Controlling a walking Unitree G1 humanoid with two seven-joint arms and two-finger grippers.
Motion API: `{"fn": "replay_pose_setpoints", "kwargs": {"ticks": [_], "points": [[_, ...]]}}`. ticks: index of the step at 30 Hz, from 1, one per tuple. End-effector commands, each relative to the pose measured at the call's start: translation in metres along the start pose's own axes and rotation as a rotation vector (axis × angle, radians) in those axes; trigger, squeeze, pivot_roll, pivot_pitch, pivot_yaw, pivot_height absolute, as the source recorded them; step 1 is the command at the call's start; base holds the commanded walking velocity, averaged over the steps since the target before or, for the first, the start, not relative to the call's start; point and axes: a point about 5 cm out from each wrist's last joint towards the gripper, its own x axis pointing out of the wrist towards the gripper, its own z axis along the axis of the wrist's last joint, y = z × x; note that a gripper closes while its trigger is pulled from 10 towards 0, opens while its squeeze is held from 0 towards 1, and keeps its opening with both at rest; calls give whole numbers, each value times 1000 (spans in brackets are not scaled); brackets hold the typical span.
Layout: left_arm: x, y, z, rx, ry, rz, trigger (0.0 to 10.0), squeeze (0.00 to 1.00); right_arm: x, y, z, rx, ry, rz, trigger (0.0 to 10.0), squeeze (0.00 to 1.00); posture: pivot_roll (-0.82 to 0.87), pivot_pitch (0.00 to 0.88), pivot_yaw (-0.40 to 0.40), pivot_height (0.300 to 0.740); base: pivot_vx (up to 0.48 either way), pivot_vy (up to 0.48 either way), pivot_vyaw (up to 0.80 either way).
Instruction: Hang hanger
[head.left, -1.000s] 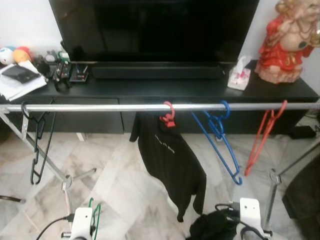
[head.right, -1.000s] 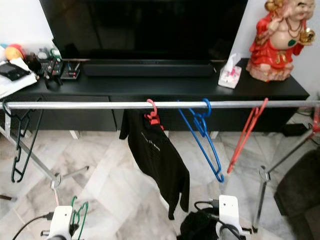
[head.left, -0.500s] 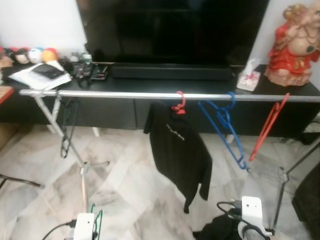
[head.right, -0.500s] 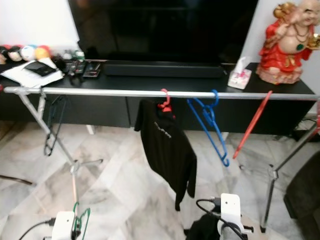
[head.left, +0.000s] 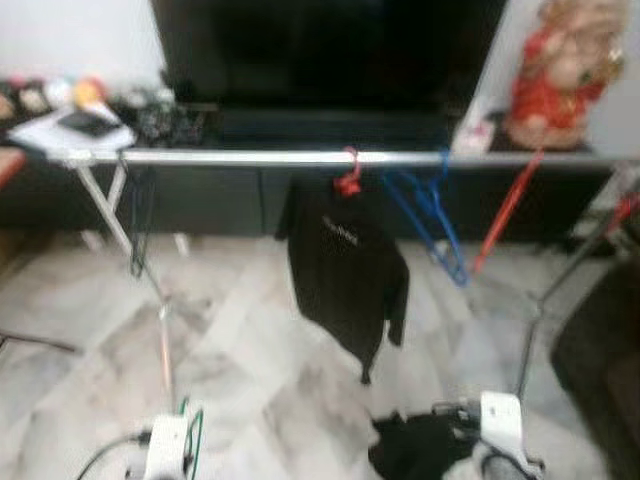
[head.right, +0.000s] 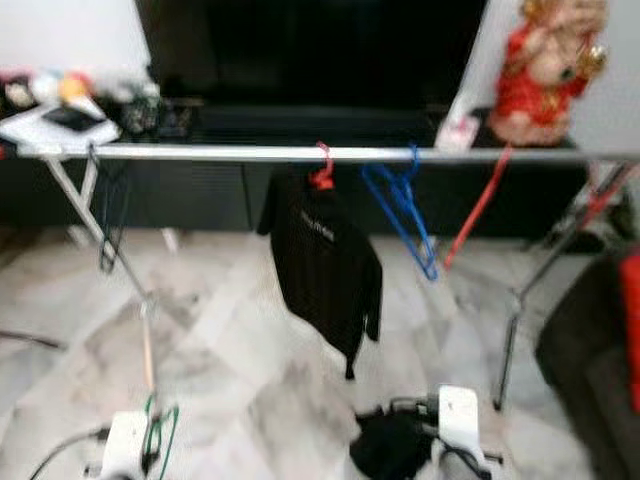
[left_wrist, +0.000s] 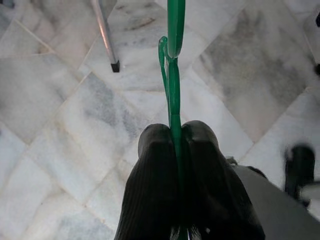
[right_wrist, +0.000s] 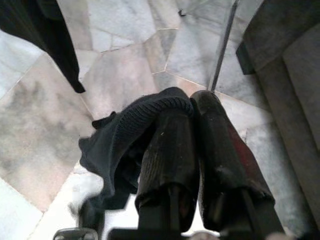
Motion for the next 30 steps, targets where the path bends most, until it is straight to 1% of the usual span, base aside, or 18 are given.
{"fn": "replay_pose_setpoints", "kwargs": {"ticks": [1, 15, 24, 30], "points": [[0, -2, -2, 7, 7, -8, 10000, 0, 2, -4, 5, 13, -18, -13, 10000, 0, -50, 10, -20, 740, -266, 0, 0], [0, -3, -3, 7, 12, -15, 10000, 0, 2, -3, 6, 15, -26, -9, 10000, 0, -49, 0, -17, 740, -266, 0, 0], [-1, -4, -4, 13, 15, -19, 10000, 0, 4, -5, 12, 22, -44, -10, 10000, 0, -46, 0, -18, 740, -268, 0, 0], [-1, -4, -5, 16, 19, -20, 10000, 0, 4, -3, 11, 21, -43, -4, 10000, 0, -43, 0, -19, 740, -271, 0, 0]]}}
